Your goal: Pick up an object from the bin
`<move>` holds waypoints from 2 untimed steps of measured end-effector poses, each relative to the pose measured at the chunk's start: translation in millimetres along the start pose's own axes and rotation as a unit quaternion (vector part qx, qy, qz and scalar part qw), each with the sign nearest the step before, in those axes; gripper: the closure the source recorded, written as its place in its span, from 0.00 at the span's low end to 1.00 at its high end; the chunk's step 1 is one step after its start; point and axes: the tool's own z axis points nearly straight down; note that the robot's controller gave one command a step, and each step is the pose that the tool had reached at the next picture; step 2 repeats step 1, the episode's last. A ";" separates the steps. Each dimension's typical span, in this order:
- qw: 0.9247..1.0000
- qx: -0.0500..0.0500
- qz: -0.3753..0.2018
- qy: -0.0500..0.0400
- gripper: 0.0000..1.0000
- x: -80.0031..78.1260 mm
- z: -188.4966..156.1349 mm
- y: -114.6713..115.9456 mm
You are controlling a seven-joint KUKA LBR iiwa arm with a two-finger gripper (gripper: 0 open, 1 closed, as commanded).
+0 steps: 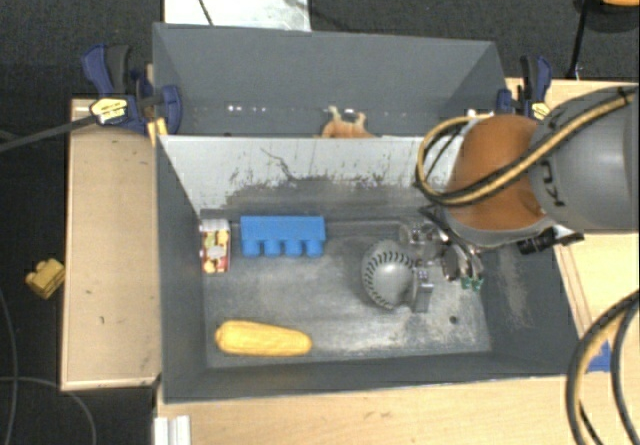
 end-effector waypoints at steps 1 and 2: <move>1.000 0.000 0.000 0.000 1.00 -0.1 0.0 -0.1; 1.000 0.000 0.000 0.000 1.00 -0.1 0.0 -0.1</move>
Offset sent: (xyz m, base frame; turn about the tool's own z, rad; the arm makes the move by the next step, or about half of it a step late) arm 0.0075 -0.0192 0.1368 0.0133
